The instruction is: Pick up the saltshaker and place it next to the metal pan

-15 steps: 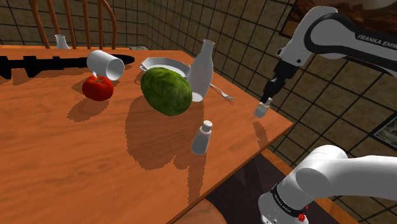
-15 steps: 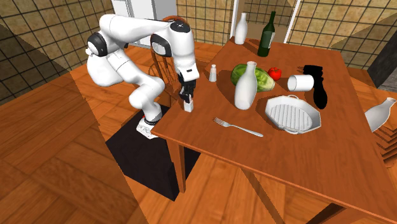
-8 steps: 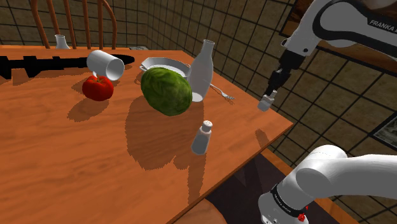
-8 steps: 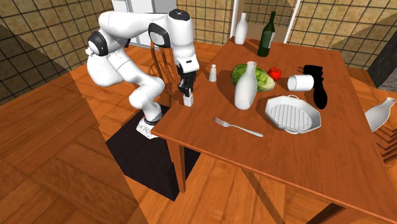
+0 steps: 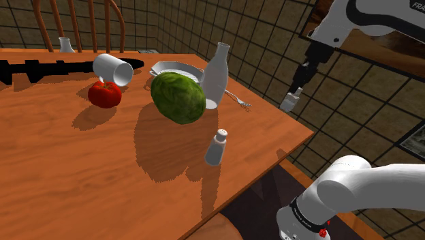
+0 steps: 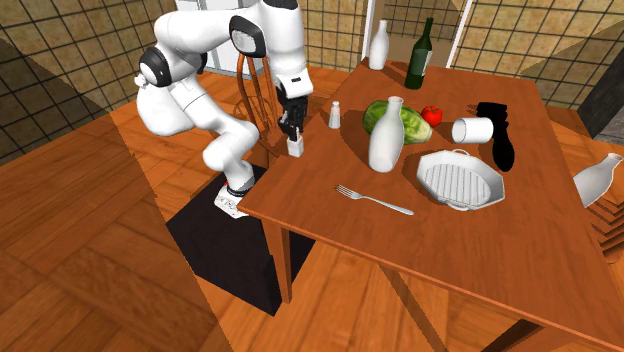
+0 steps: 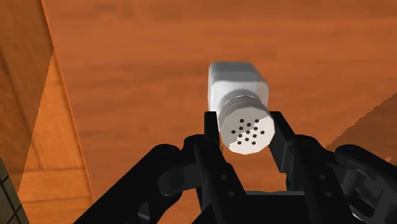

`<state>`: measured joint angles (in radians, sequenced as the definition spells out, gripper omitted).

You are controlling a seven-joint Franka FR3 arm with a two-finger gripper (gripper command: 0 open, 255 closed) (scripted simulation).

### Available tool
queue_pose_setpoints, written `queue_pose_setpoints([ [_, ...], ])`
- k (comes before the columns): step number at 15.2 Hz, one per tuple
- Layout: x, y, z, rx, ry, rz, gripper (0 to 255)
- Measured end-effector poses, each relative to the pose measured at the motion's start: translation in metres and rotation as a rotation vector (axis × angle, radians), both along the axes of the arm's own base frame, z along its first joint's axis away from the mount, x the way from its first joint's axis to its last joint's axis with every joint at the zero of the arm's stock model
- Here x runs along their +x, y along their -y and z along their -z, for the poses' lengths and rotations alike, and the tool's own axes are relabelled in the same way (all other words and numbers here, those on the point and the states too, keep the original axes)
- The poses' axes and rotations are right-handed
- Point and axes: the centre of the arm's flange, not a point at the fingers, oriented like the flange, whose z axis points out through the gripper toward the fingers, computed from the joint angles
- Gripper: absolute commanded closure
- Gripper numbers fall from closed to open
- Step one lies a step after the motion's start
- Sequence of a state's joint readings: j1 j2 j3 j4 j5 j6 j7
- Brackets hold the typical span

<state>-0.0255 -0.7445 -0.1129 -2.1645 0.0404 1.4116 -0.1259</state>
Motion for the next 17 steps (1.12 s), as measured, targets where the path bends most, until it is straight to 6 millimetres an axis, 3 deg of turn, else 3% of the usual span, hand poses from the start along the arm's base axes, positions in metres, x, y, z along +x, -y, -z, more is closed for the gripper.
queue_pose_setpoints([
  [12,0.000,0.001,-0.063,0.000,0.000,0.000,255],
  [17,0.052,-0.007,-0.057,0.000,0.000,0.000,255],
])
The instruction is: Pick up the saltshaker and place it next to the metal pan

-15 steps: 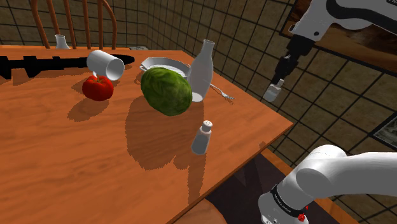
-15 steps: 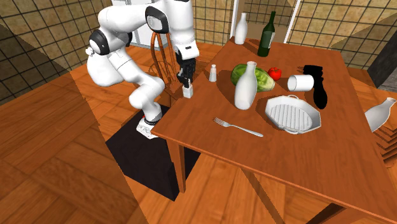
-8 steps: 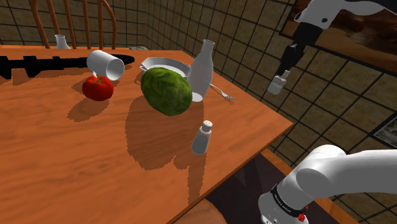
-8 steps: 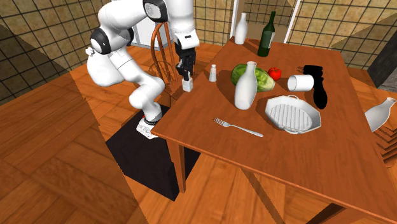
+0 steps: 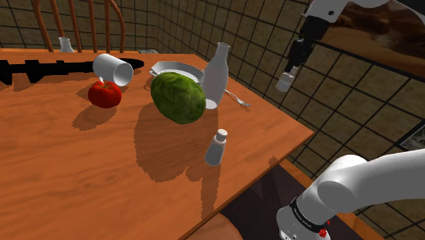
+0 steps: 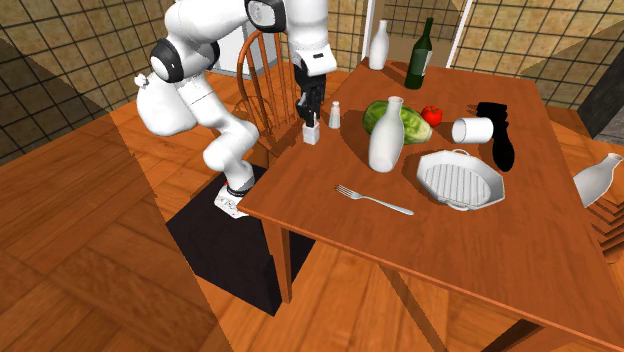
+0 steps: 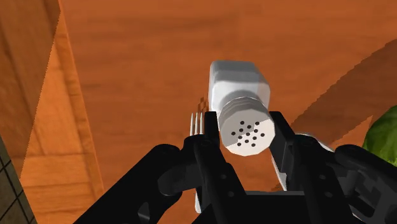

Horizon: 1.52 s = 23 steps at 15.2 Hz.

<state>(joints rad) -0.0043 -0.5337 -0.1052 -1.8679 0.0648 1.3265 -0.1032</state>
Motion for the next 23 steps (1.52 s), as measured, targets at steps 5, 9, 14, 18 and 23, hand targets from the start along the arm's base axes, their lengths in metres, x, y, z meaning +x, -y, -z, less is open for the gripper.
queue_pose_setpoints([
  [5,0.064,-0.009,0.009,0.000,0.000,0.000,255],
  [9,0.116,-0.016,0.015,0.000,0.000,0.000,255],
  [14,0.181,-0.027,0.029,0.000,0.000,0.000,255],
  [18,0.232,-0.033,0.033,0.000,0.000,0.000,255],
  [23,0.280,-0.042,0.049,0.000,-0.001,0.000,255],
])
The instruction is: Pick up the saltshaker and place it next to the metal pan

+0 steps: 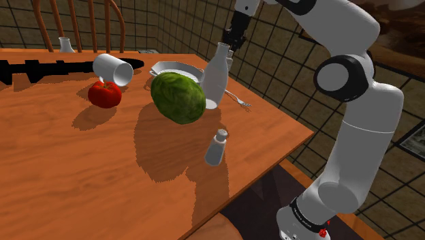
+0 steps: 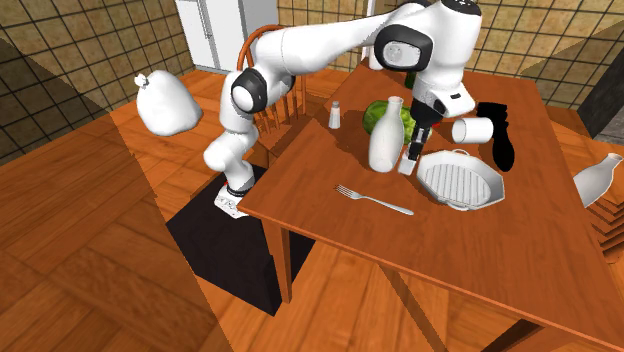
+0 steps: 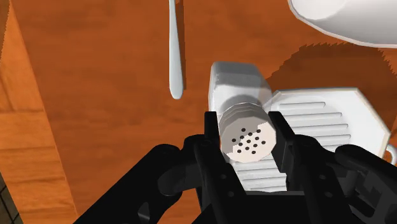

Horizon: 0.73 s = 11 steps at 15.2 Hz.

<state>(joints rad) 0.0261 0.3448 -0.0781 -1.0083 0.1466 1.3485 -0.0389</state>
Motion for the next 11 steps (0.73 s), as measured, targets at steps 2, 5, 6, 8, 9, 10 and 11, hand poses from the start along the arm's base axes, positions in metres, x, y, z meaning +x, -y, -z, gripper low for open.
queue_pose_setpoints([
  [2,0.001,0.000,0.008,0.000,0.000,0.000,255],
  [5,0.003,0.001,0.024,0.000,0.000,0.000,255],
  [6,0.003,0.001,0.029,0.000,0.001,0.000,255],
  [8,0.003,-0.001,0.039,0.000,0.001,0.000,255],
  [9,0.003,0.000,0.044,0.000,0.001,0.000,255],
  [10,0.003,0.000,0.049,0.000,0.001,0.000,255],
  [11,0.002,0.000,0.055,0.000,0.001,0.000,255],
])
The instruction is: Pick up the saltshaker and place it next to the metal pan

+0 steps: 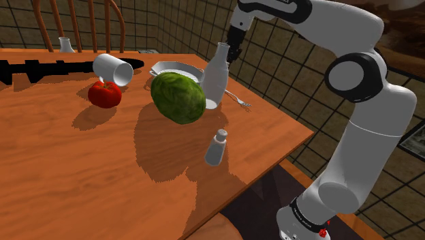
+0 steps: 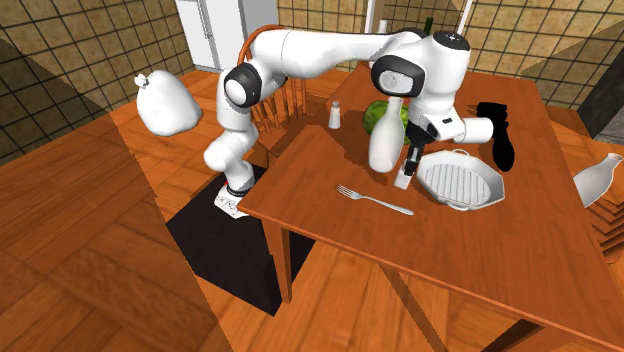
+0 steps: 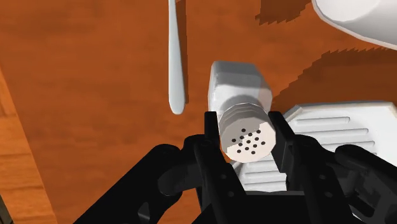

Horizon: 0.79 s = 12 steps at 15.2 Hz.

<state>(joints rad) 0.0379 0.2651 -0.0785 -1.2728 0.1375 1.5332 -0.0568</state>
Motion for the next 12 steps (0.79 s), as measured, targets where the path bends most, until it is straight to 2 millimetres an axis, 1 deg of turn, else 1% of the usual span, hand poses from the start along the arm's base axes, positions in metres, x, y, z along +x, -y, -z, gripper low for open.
queue_pose_setpoints([
  [7,0.001,0.001,0.037,0.000,0.000,0.000,255],
  [12,0.001,0.001,0.041,0.000,0.000,0.000,255],
])
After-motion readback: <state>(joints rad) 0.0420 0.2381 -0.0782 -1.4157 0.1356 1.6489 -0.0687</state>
